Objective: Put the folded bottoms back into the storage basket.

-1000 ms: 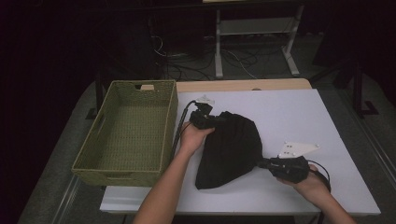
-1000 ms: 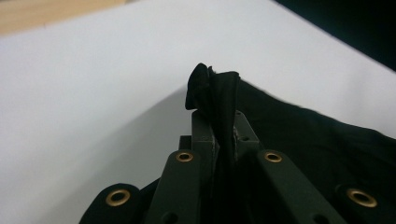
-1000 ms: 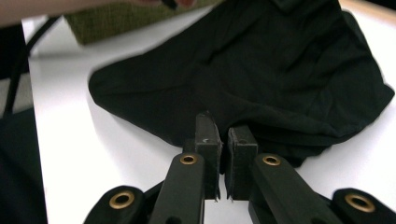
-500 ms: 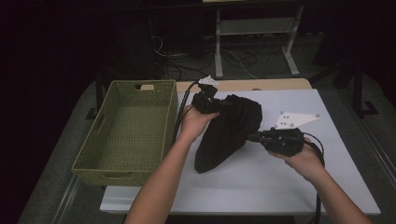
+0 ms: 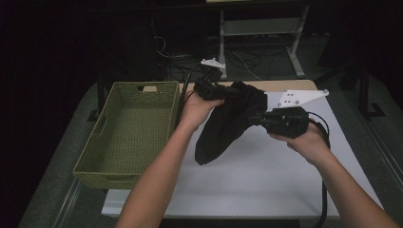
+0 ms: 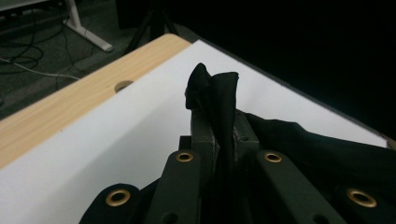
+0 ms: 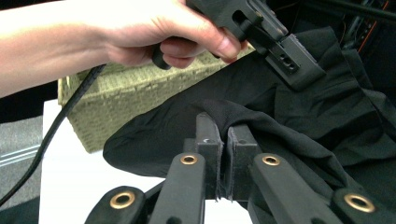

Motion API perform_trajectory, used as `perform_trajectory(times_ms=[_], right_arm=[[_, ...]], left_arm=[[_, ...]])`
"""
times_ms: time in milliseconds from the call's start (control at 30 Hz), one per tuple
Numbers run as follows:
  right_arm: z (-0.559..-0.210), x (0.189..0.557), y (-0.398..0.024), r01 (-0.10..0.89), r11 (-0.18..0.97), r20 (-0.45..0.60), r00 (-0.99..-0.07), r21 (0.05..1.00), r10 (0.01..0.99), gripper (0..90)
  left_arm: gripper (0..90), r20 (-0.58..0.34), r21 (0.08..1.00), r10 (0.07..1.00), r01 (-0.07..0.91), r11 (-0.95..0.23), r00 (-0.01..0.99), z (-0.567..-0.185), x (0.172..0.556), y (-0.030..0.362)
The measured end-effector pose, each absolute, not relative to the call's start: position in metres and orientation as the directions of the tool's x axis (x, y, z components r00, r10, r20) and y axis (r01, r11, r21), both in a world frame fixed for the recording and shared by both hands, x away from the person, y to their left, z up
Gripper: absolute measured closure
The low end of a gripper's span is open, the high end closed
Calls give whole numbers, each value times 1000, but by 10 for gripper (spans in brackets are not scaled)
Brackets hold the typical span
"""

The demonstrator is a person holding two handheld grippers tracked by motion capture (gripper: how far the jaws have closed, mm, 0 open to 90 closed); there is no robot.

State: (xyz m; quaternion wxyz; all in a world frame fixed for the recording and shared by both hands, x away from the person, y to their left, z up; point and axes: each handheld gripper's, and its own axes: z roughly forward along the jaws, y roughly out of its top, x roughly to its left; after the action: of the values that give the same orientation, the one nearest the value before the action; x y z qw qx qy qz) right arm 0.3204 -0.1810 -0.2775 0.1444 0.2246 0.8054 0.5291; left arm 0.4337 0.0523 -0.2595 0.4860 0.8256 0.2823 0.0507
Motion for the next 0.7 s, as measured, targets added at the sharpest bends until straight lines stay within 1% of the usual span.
perform_trajectory(times_ms=[100,333,533,700], right_arm=[[-267,323,-179,194,331,-2,-861,923,509,853],[-246,330,-171,169,324,-14,-869,931,495,853],[-239,338,-154,165,328,-14,-877,930,481,853],[-234,346,-131,155,347,-24,-887,925,460,854]], left_arm=[[835,-188,839,516,410,-357,836,-247,432,53],[834,-150,843,531,389,-372,834,-225,429,59],[834,-164,846,552,404,-348,818,-223,433,80],[834,-170,852,562,407,-329,810,-219,435,104]])
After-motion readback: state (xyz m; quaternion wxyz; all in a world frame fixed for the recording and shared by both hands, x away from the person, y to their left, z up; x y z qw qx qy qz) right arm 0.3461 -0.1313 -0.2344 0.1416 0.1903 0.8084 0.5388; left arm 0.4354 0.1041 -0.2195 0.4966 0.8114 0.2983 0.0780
